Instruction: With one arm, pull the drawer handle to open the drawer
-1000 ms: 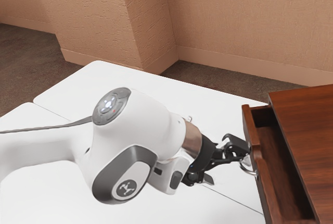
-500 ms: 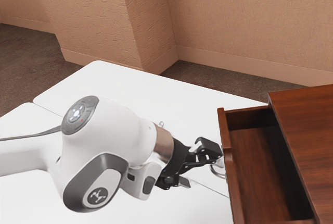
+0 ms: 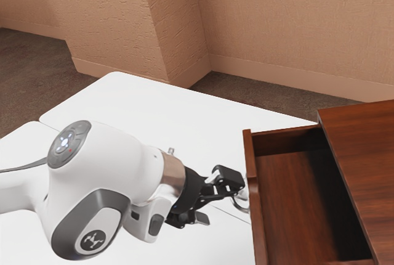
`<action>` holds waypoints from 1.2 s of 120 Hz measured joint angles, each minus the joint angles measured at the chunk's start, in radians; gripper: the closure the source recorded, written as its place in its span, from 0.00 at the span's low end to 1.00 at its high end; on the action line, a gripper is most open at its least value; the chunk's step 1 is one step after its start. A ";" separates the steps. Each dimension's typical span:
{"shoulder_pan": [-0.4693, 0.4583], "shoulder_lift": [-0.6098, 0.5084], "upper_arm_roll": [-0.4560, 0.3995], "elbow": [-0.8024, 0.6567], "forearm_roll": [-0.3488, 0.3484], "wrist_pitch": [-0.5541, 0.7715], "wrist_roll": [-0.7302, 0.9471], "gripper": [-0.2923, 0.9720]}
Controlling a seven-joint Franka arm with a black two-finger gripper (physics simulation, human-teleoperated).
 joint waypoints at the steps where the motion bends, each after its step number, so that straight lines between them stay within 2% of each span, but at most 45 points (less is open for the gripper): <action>1: 0.000 0.000 0.000 0.000 0.000 0.000 0.000 0.23; 21: 0.000 0.000 -0.003 0.012 0.004 -0.030 -0.002 0.23; 41: 0.000 -0.003 -0.006 0.053 0.092 -0.124 -0.020 0.24; 62: 0.001 -0.018 -0.006 0.058 0.121 -0.197 -0.037 0.23; 85: 0.005 -0.057 -0.006 0.058 0.122 -0.244 -0.050 0.38; 93: 0.005 -0.070 -0.006 0.061 0.124 -0.252 -0.054 0.49; 97: 0.004 -0.074 -0.006 0.065 0.126 -0.255 -0.056 0.50; 117: 0.002 -0.078 -0.007 0.075 0.134 -0.268 -0.066 0.37; 144: 0.000 -0.099 -0.017 0.132 0.146 -0.326 -0.076 0.28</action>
